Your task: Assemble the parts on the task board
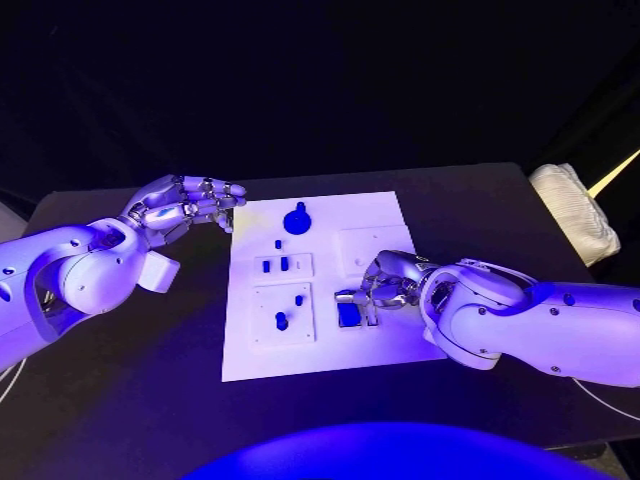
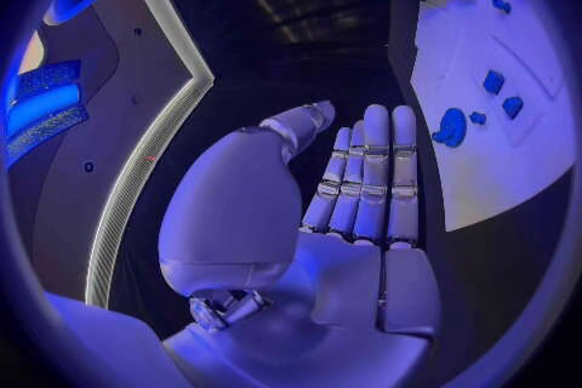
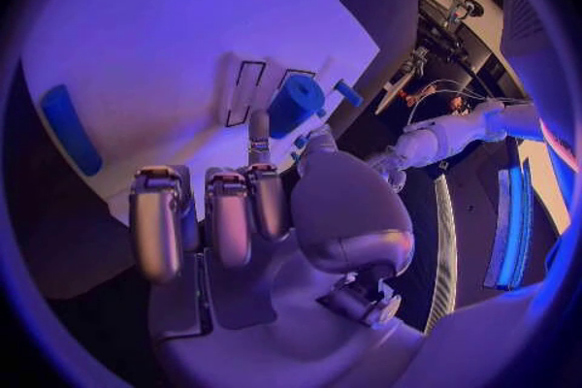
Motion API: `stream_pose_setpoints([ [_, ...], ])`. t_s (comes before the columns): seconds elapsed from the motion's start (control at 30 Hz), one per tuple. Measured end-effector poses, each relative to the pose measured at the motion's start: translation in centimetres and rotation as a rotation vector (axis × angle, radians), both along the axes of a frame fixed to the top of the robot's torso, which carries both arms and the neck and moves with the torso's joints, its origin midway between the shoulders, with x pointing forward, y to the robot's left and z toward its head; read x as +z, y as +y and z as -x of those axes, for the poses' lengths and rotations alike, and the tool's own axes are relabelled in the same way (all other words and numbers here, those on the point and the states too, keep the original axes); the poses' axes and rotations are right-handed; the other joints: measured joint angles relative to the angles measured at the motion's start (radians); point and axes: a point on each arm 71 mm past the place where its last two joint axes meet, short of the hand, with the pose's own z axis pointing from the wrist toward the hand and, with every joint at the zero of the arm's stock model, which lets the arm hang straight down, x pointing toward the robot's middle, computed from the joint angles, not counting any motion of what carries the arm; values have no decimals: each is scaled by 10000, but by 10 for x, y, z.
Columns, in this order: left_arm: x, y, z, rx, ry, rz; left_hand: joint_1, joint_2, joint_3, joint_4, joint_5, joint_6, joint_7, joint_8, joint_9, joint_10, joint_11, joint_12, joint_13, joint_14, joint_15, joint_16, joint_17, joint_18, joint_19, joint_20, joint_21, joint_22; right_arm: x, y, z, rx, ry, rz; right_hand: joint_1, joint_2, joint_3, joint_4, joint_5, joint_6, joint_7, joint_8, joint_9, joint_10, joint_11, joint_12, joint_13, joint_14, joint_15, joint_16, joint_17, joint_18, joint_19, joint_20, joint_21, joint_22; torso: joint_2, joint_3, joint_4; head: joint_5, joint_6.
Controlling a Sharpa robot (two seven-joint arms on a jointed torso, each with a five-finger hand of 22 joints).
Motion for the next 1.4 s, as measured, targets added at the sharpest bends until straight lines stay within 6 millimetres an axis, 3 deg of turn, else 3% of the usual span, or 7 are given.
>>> stream_pose_setpoints([
  [0.13,0,1,0,4,6,-3,0,0,-41,41,0,0,0,0,0,0,0,0,0,0,0,0,0,1,37,36,-16,-25,0,0,0,0,-82,40,-691,-317,-36,17,-155,-63,-16,72,26,-1,0,-54,-1,0,0,0,0,0,0,0,0,4,1,-2,3,9,-4],
  [0.3,0,1,0,14,10,-9,0,0,-41,40,0,0,0,0,-6,-21,22,0,-8,0,0,0,1,0,36,36,-16,-25,1,0,0,30,-151,62,-968,-872,618,4,-155,-137,-12,81,57,-1,0,-116,-1,-1,0,0,-1,0,0,0,0,8,1,3,-2,24,-27],
  [0.57,0,1,0,15,17,-10,0,0,-40,40,0,0,0,0,-8,-36,36,0,-8,0,0,0,1,1,36,36,-16,-24,2,0,2,43,-192,52,-937,-909,955,-5,-155,-170,21,112,63,-1,0,-116,-2,-1,0,0,-2,0,0,0,0,7,-4,11,-12,26,-59],
  [0.7,0,1,0,23,20,-14,0,0,-40,40,0,0,0,0,-8,-36,36,0,-8,0,0,0,1,1,36,36,-16,-24,3,-3,3,6,-220,31,-138,-886,1107,-24,-35,-177,15,187,63,-2,0,-116,-3,-1,0,0,-2,0,0,0,0,6,-10,12,-12,17,-61],
  [0.87,0,2,0,37,23,-21,0,0,-40,40,0,0,0,0,-8,-35,35,0,-8,0,0,0,1,1,36,36,-16,-24,6,-6,7,134,-253,-67,1455,-1140,1150,-67,237,-207,-15,188,62,-2,0,-116,-3,-1,0,0,-3,0,0,0,0,6,-16,11,-12,26,-61],
  [1.2,0,4,-1,87,27,-41,-39,39,-10,69,0,0,0,0,-7,-71,-1,0,-7,0,0,0,1,1,35,36,-78,-45,8,-7,11,472,-310,-279,2441,-1249,1293,-88,275,-207,-15,188,18,-2,1,-116,-4,-1,0,0,-4,0,0,1,69,4,-15,3,-12,42,-50],
  [1.4,-1,4,-1,90,30,-41,-40,40,2,81,0,0,0,0,-7,-71,-1,0,-7,0,0,0,1,1,35,36,-85,-48,7,-6,10,529,-309,-276,2524,-1238,1402,-38,194,-206,-14,188,8,-2,1,-116,-4,-1,1,0,-4,0,0,1,115,3,-12,-2,-12,20,-42],
])
